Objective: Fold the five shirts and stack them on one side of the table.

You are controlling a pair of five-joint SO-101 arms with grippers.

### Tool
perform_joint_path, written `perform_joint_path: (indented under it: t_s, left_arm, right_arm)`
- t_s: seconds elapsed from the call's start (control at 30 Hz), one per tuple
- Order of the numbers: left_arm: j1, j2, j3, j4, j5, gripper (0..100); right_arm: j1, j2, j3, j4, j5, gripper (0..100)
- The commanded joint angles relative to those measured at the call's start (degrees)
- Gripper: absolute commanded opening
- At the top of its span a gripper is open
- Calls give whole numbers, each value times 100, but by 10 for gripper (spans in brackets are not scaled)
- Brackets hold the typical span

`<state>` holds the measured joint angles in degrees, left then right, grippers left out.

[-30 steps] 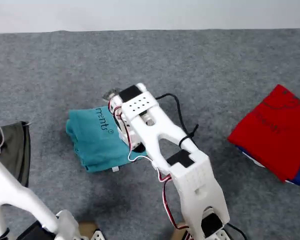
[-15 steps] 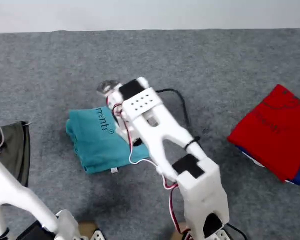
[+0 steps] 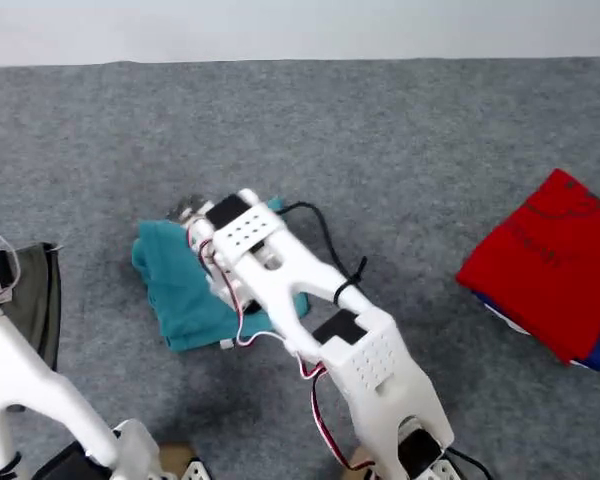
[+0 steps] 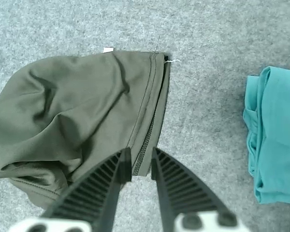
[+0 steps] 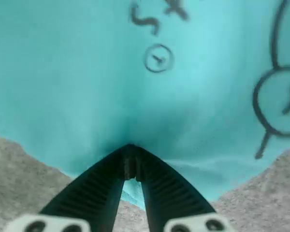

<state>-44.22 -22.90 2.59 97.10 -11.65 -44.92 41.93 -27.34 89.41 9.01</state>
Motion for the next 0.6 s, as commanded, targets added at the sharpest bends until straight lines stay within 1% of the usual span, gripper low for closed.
perform_joint_path:
  t_s: [0.0, 0.17, 0.27, 0.4, 0.57]
  left_arm:
    - [9, -176, 13, -79, -53, 76]
    - [9, -158, 13, -79, -53, 76]
    - [9, -132, 13, -79, -44, 76]
    - [26, -132, 13, -97, -35, 76]
    - [26, -132, 13, -105, -62, 76]
  right_arm:
    - [-75, -180, -334, 136, 26, 10]
    - [233, -655, -1073, 453, 35, 10]
    - [233, -743, -1512, 347, 62, 10]
    - [127, -497, -1679, -620, 79, 10]
    - [-110, 268, -1688, -1815, 79, 10]
